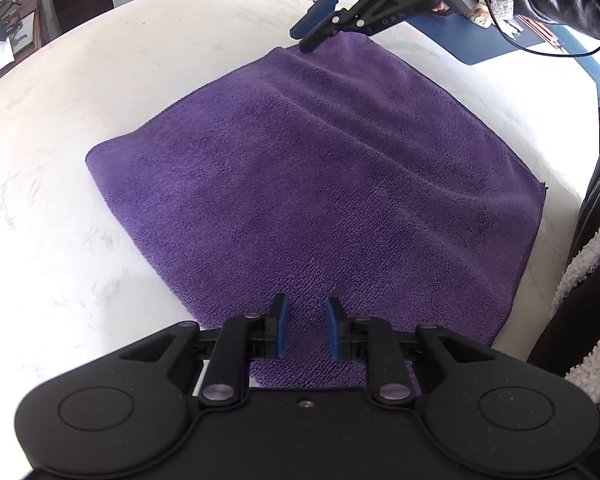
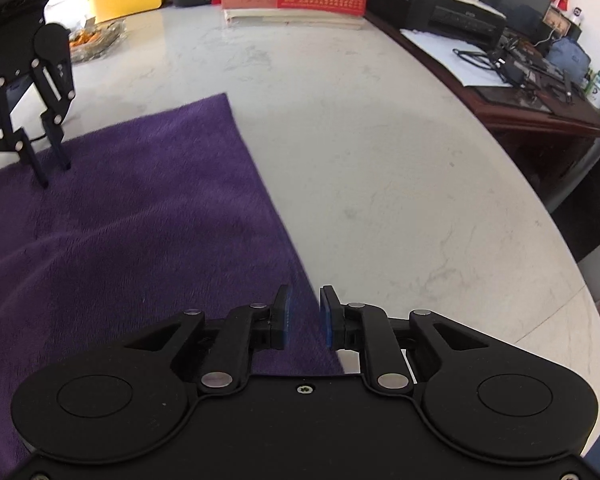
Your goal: Fold towel
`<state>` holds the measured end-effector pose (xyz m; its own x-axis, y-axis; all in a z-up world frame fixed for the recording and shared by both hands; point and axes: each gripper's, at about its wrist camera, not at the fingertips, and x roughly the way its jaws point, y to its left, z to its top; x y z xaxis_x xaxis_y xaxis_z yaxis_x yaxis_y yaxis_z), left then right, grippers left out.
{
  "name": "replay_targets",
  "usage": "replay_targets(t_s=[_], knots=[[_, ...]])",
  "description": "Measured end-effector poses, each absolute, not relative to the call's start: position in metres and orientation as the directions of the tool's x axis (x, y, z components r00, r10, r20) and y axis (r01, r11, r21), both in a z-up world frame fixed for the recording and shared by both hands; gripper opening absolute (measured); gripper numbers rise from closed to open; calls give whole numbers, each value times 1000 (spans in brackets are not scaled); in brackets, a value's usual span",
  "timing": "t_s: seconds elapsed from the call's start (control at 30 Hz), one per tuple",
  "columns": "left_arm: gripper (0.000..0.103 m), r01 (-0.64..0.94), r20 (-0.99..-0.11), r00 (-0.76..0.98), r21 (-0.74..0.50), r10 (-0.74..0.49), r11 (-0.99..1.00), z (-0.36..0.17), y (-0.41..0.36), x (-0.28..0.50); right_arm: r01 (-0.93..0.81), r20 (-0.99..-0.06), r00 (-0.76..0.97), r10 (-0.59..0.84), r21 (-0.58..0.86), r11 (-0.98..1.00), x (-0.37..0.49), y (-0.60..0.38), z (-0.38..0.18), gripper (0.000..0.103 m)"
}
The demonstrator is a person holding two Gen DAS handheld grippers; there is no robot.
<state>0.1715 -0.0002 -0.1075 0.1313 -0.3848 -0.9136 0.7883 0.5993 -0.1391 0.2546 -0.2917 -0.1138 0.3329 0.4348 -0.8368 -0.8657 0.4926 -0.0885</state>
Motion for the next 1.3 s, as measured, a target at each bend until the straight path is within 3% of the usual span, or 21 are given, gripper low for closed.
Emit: replay_targets(t_s=[0.33,0.47,1.03,1.3], knots=[[19,782,-914,131,-142,-383,607,-108,-1,171,-889,-851,261,455,-28,457,261,-296,-118,20],[19,782,-914,131,-142,-383,607,-108,0,171,-902,-858,245,452,-31,431,259,-295,-117,5],[19,785,-916,129,-140,-380,604,-106,1,171,-870,-854,363,372,-166,465,260,-311,-119,5],[19,799,-920,150,-102,-361,593,-105,-2,166,-748,-813,468,347,-155,646,245,-343,-92,11]])
